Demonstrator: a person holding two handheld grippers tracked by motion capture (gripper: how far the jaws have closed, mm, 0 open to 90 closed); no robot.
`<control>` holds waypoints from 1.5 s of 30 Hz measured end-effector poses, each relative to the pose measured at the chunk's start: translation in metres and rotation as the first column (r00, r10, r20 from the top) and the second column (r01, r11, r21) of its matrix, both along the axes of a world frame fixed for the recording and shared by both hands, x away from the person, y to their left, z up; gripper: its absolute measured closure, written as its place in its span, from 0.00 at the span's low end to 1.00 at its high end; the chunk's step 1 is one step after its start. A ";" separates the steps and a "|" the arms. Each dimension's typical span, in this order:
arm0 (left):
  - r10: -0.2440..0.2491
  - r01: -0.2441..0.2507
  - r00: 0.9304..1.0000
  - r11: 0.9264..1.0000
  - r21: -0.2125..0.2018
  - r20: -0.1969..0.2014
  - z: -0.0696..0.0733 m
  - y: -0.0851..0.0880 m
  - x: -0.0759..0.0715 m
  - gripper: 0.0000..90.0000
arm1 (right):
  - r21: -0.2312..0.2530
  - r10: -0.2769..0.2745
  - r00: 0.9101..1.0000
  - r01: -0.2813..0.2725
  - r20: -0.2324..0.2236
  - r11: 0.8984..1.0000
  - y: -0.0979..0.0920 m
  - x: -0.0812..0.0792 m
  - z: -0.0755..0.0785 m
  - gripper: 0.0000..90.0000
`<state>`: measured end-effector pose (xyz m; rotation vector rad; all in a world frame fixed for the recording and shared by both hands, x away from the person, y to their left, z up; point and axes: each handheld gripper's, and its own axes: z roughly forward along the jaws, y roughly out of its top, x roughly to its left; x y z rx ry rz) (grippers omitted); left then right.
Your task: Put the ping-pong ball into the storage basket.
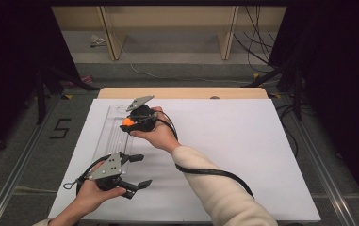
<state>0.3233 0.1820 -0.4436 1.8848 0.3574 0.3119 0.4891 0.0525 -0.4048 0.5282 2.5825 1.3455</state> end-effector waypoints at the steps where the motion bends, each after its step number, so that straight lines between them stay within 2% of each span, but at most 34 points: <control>1: 0.000 0.000 1.000 1.000 0.000 0.000 0.000 0.000 0.000 0.18 | -0.001 -0.001 1.000 0.001 -0.001 1.000 0.000 0.000 0.000 0.57; 45: -0.001 0.001 1.000 1.000 0.002 0.002 0.000 0.000 0.000 0.18 | -0.029 0.036 0.999 -0.037 -0.015 0.999 0.026 0.007 -0.003 0.57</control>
